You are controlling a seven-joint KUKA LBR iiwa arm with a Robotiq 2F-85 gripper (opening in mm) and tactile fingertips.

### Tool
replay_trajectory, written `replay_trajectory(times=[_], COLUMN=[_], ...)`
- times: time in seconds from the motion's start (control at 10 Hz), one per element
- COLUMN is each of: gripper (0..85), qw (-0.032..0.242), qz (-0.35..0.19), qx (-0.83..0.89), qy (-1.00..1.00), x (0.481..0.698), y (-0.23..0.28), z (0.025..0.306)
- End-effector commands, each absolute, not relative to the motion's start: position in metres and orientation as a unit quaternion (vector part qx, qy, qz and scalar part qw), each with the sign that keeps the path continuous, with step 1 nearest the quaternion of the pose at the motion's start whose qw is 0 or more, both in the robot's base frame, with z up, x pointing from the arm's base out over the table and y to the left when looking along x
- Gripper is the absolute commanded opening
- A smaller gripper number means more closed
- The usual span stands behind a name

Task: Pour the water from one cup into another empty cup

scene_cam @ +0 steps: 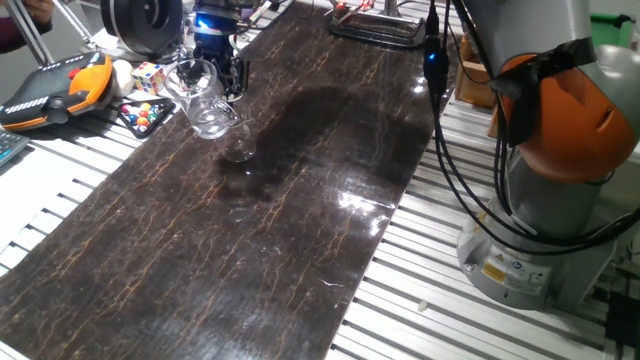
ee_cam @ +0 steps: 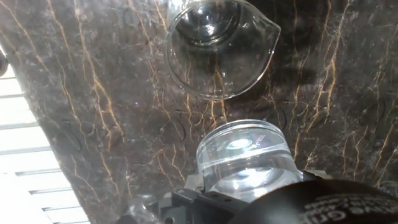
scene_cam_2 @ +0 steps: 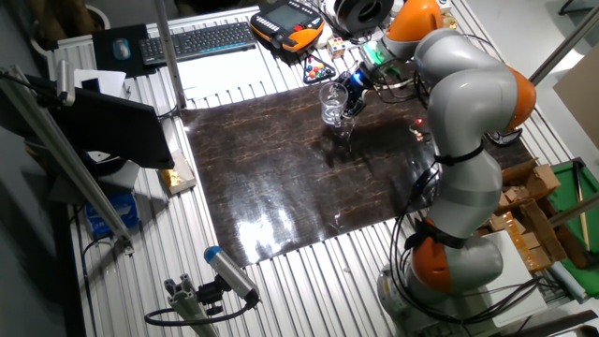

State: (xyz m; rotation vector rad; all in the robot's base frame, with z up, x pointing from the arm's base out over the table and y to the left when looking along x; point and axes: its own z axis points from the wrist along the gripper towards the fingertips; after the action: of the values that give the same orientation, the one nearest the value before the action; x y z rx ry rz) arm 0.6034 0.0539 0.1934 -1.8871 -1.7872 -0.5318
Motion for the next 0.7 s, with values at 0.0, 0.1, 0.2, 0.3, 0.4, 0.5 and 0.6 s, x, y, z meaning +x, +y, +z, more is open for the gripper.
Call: replay_trajectory(times=[0.0, 0.1, 0.2, 0.3, 0.4, 0.5, 0.6], gripper=[0.7, 0.7, 0.7, 0.7, 0.7, 0.7, 0.7], qw=[0.245, 0.247, 0.248, 0.246, 0.240, 0.234, 0.232], qz=[-0.198, -0.201, -0.201, -0.195, -0.190, -0.184, -0.183], qx=[-0.691, -0.693, -0.696, -0.698, -0.700, -0.702, -0.703], qy=[-0.650, -0.646, -0.644, -0.644, -0.645, -0.648, -0.647], x=[0.603, 0.603, 0.603, 0.604, 0.605, 0.605, 0.606], y=[0.054, 0.054, 0.054, 0.048, 0.039, 0.030, 0.020], z=[0.193, 0.193, 0.193, 0.195, 0.196, 0.196, 0.196])
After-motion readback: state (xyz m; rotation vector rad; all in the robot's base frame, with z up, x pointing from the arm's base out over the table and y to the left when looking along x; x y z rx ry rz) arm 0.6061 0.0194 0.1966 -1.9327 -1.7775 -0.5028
